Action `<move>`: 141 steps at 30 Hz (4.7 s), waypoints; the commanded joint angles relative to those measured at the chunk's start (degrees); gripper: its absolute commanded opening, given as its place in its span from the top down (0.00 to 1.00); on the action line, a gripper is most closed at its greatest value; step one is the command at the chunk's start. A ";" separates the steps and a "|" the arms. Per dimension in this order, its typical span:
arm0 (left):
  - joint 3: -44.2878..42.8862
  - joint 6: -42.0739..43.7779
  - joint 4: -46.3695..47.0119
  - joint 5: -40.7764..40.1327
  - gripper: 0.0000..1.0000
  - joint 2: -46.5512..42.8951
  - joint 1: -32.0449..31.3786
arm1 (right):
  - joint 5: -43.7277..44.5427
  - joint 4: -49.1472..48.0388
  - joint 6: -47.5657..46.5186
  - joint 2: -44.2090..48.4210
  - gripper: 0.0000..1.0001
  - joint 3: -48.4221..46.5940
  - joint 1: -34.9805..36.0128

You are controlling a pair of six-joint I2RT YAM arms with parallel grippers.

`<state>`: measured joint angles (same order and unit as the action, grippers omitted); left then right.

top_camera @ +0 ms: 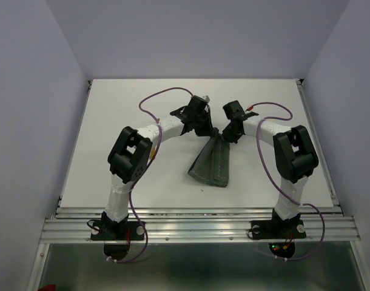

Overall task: Fold the napkin into a case and place the utensils inside
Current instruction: Fold the 2/3-rectangle-folded napkin at the center of the board.

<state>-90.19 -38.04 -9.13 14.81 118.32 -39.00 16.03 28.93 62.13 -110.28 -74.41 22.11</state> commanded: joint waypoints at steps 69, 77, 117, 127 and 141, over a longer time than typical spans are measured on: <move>-15.01 -4.32 -0.81 2.77 1.00 17.64 -2.39 | -20.69 -22.86 -17.57 29.78 0.00 30.12 -0.31; -15.63 -4.23 -0.98 3.03 1.00 17.65 -2.39 | -21.66 -23.83 -17.74 25.20 0.00 29.15 -0.31; -14.84 -5.11 -0.28 1.72 1.00 16.06 -2.66 | -18.93 -28.22 -12.82 20.54 0.33 33.36 -0.31; -12.55 -2.92 0.34 0.40 0.85 11.94 -2.66 | -17.79 -32.00 -9.31 19.84 0.64 36.62 -0.31; -11.42 1.30 -1.69 -3.12 0.42 3.77 -2.83 | -17.70 -35.17 -5.00 18.70 0.79 40.40 -0.31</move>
<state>-100.84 -39.77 -9.54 13.45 128.68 -41.69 -2.63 -8.25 56.05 -90.00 -36.18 21.71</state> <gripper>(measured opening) 0.528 0.221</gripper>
